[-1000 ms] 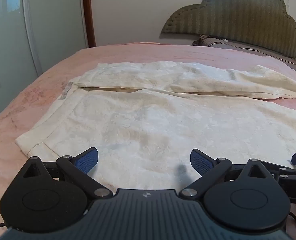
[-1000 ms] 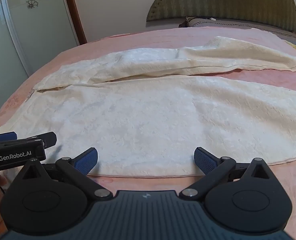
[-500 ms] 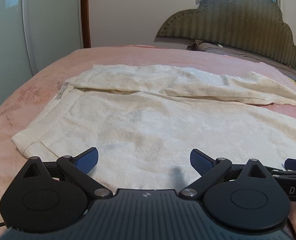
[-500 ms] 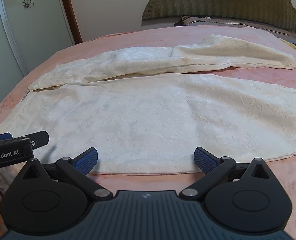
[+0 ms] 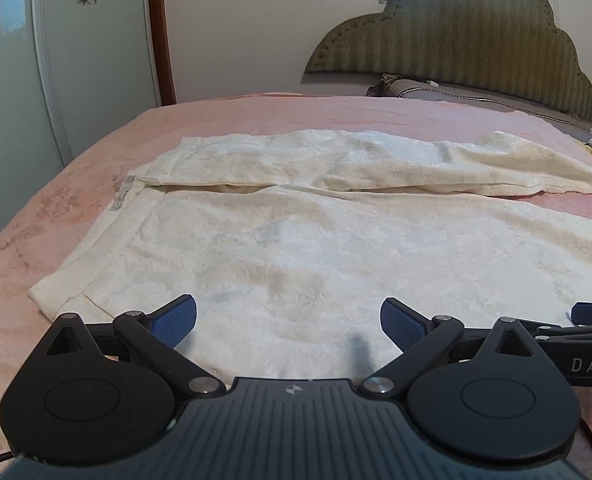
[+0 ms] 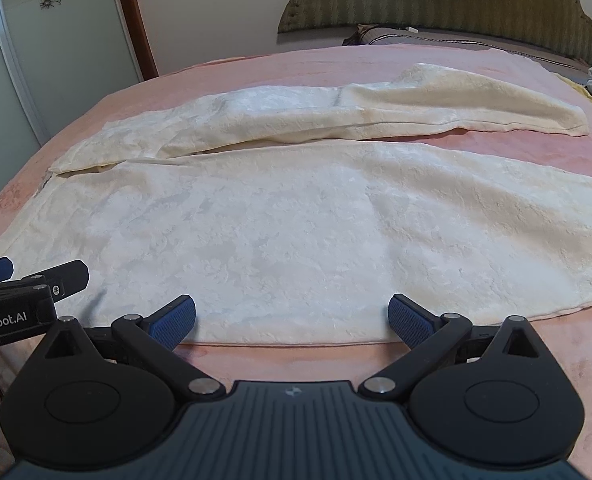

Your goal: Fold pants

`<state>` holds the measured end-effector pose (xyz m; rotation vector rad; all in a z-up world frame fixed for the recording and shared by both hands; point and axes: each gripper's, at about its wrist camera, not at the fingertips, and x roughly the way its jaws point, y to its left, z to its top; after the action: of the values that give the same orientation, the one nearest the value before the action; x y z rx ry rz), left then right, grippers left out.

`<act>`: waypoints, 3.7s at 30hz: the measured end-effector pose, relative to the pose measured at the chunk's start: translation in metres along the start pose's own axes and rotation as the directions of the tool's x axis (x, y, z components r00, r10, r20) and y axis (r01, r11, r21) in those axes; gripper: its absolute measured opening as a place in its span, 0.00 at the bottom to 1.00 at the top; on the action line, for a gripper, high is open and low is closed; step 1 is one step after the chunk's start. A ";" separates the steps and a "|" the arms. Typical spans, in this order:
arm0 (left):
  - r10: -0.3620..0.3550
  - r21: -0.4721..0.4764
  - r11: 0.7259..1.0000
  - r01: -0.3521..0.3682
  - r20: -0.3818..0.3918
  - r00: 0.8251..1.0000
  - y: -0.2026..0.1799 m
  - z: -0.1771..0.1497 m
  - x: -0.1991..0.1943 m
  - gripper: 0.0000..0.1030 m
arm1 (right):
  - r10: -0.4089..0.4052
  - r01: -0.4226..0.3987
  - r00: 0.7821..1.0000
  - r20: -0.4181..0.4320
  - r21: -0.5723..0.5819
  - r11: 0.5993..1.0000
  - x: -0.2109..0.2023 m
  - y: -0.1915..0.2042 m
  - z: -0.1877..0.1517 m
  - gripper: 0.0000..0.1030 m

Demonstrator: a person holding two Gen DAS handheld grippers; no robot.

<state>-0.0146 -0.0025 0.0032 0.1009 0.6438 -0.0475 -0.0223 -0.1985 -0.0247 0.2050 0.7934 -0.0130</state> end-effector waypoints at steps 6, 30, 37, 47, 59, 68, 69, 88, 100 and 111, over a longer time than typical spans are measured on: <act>0.021 -0.005 1.000 -0.021 -0.014 1.000 0.000 0.003 0.001 0.98 | -0.016 0.016 1.000 -0.020 -0.003 1.000 0.003 0.001 0.001 1.00; 0.052 -0.016 0.998 -0.054 -0.083 0.995 0.001 0.000 0.012 0.98 | 0.193 -0.148 0.901 0.389 -0.143 0.979 -0.076 0.000 0.002 1.00; 0.053 -0.005 0.999 -0.054 -0.088 0.995 0.001 0.001 0.016 0.98 | 0.160 -0.141 0.979 0.123 -0.148 0.979 -0.027 0.008 -0.006 1.00; 0.051 0.011 0.999 -0.050 -0.098 0.994 0.004 0.004 0.030 0.98 | 0.156 -0.108 0.963 0.218 -0.216 0.970 -0.032 0.016 -0.010 1.00; 0.208 -0.008 0.978 -0.208 0.044 0.977 0.035 0.067 0.075 0.98 | 0.300 -0.236 0.947 0.113 -0.386 0.892 0.023 0.032 0.072 1.00; 0.198 -0.060 0.978 -0.201 -0.052 0.979 0.055 0.057 0.127 0.98 | 0.334 -0.301 0.943 0.012 -0.402 0.865 0.159 0.062 0.212 1.00; 0.193 -0.059 0.979 -0.196 -0.064 0.979 0.056 0.054 0.131 0.99 | 0.330 -0.298 0.944 0.002 -0.422 0.856 0.175 0.070 0.223 1.00; 0.146 -0.105 0.983 -0.151 -0.051 0.988 0.062 0.049 0.139 0.99 | 0.401 -0.458 0.881 -0.252 -0.668 0.587 0.282 0.149 0.248 0.11; -0.068 -0.653 0.745 0.139 0.133 0.989 0.152 0.056 0.101 0.98 | 0.440 -0.110 0.898 0.014 -0.960 0.257 0.115 0.164 0.113 0.09; -0.124 -0.648 0.753 0.115 0.031 0.992 0.161 0.093 0.131 0.98 | 0.444 -0.192 0.893 0.068 -0.836 0.514 0.138 0.139 0.166 0.83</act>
<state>0.1575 0.1461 0.0108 -0.6232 0.6491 0.0570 0.2042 -0.0848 0.0157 -0.5462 0.3931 0.6792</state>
